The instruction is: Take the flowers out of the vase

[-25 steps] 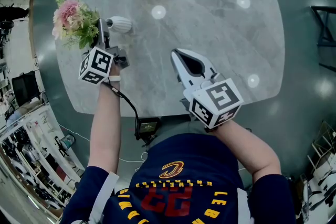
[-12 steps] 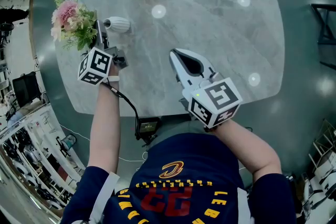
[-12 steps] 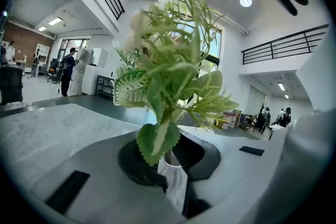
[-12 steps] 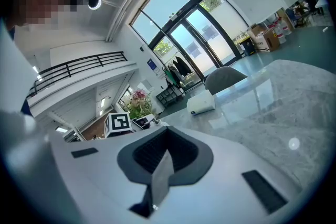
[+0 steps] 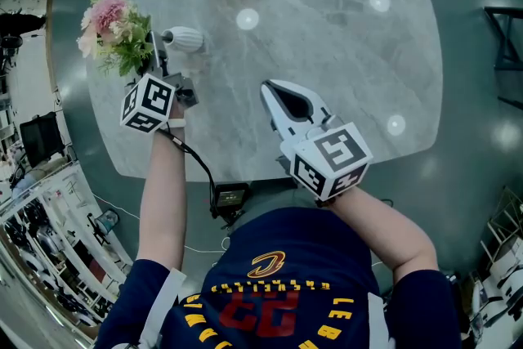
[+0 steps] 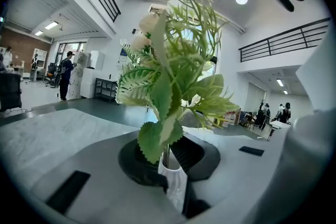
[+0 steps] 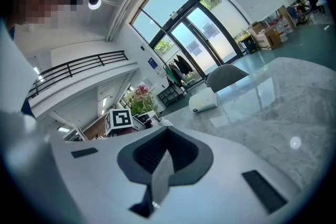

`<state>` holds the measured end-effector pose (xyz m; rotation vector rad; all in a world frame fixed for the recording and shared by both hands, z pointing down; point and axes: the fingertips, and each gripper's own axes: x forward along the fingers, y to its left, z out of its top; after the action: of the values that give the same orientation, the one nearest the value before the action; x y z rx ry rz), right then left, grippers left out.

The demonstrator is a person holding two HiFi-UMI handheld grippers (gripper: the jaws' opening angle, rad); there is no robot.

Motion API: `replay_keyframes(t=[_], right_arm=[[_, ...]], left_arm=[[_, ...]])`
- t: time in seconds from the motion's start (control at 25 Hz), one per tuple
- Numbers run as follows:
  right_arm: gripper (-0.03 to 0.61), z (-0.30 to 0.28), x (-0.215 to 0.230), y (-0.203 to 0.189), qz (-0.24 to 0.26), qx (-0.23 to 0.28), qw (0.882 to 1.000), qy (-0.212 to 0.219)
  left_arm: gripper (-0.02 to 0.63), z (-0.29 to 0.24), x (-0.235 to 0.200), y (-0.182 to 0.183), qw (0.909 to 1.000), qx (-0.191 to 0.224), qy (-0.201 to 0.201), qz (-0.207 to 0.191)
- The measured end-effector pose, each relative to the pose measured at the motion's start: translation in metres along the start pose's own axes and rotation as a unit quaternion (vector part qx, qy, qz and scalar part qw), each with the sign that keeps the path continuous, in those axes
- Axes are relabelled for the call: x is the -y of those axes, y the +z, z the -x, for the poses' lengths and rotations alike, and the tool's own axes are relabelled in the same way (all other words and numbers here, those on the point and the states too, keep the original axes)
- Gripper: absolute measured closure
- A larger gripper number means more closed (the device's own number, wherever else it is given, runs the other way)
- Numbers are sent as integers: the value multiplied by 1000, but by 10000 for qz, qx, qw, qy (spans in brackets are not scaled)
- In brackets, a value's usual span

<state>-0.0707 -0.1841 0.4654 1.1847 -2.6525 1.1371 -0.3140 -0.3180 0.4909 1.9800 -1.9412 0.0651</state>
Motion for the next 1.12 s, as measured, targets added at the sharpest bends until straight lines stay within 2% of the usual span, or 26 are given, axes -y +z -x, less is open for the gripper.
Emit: replay_keyframes(t=[0.48,0.72,1.12], right_arm=[[575,-2,1,1,-152,102,9998,40],[575,0,0,5,80,116,9999,14],[575,-2,-1,7,16,69,10000,35]], left_arm=[[578,0,0,2,9999,124,54,27],[581,2,1,11,9996,262,92,56],[581,2,0,28,9990,409,67,169]])
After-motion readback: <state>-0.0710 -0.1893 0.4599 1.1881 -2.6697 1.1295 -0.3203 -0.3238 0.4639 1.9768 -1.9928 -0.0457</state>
